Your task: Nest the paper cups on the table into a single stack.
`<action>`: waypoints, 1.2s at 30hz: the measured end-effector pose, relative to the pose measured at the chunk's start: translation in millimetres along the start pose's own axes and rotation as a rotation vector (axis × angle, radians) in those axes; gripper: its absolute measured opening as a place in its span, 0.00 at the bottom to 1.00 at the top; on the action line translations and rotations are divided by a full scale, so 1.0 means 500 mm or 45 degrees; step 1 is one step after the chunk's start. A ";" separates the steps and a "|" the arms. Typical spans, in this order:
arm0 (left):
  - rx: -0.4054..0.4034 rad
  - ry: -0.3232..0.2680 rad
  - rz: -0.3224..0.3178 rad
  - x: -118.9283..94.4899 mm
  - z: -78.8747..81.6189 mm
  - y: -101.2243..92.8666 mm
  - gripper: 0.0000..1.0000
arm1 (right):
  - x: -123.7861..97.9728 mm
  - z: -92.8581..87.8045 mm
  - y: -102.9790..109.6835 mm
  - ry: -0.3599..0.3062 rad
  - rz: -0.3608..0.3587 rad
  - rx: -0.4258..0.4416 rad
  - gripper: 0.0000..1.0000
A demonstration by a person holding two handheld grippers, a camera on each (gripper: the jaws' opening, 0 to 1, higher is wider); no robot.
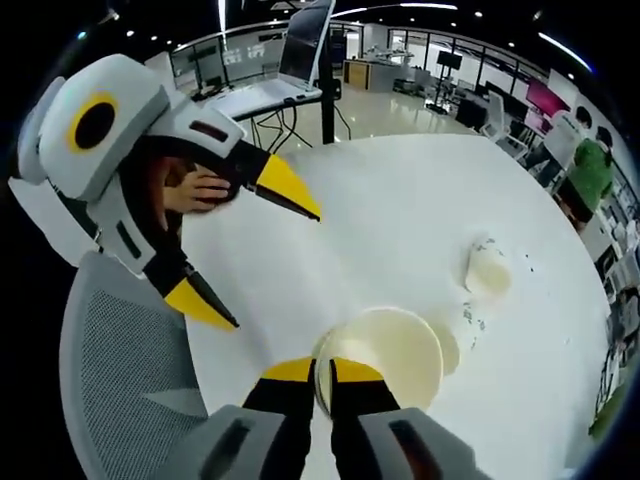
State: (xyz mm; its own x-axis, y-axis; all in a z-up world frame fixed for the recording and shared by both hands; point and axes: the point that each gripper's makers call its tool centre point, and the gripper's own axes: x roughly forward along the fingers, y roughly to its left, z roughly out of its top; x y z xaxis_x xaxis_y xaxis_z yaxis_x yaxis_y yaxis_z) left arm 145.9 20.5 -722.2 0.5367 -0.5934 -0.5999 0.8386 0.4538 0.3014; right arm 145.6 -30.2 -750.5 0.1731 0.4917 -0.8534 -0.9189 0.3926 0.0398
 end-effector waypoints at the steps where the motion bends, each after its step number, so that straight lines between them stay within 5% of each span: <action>1: 0.001 0.000 -0.001 -0.001 0.001 -0.001 0.52 | -0.001 -0.001 0.000 -0.003 0.000 0.003 0.02; 26: -0.007 0.010 -0.001 0.004 -0.006 -0.008 0.52 | -0.046 0.008 -0.013 -0.189 -0.029 0.171 0.08; 36: -0.016 0.018 0.005 0.001 -0.010 -0.011 0.52 | -0.091 0.024 -0.057 -0.411 -0.146 0.354 0.10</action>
State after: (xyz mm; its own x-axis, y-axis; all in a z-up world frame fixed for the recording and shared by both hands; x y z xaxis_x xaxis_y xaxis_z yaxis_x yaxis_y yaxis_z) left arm 141.2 21.0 -727.5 0.5384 -0.5820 -0.6094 0.8352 0.4646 0.2943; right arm 168.3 -54.7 -706.5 0.4109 0.6330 -0.6561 -0.7644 0.6314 0.1305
